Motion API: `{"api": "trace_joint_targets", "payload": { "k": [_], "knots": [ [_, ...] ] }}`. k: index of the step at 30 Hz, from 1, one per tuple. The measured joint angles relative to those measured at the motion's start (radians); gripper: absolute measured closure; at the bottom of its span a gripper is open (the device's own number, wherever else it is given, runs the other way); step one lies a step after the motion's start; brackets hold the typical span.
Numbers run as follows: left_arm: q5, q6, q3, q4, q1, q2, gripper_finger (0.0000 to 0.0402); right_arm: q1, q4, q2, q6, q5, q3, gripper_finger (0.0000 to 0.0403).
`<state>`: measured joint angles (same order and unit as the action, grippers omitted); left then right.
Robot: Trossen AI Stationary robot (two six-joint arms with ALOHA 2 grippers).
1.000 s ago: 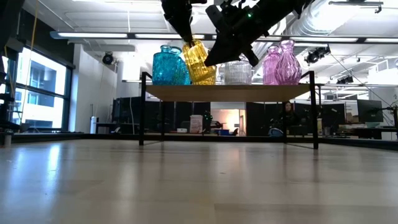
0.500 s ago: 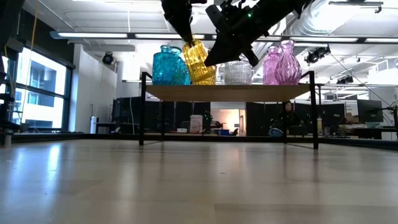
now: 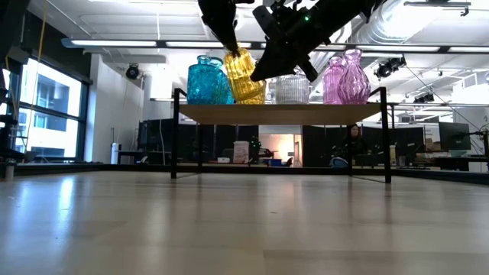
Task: Sort vases onto shelf
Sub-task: Put the yellow transparent vase on the shelf aligned with the other yellow vases
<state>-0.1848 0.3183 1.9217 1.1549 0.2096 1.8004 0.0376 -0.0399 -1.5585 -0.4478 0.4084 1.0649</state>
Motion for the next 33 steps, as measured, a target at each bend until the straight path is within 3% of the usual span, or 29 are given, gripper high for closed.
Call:
{"api": "trace_joint_targets", "payload": {
  "k": [33],
  "knots": [
    [-0.002,0.018,0.000,0.000,-0.001,0.000,0.0277,-0.054,0.135,0.000,-0.023,0.010,0.002,0.0403]
  ]
}}
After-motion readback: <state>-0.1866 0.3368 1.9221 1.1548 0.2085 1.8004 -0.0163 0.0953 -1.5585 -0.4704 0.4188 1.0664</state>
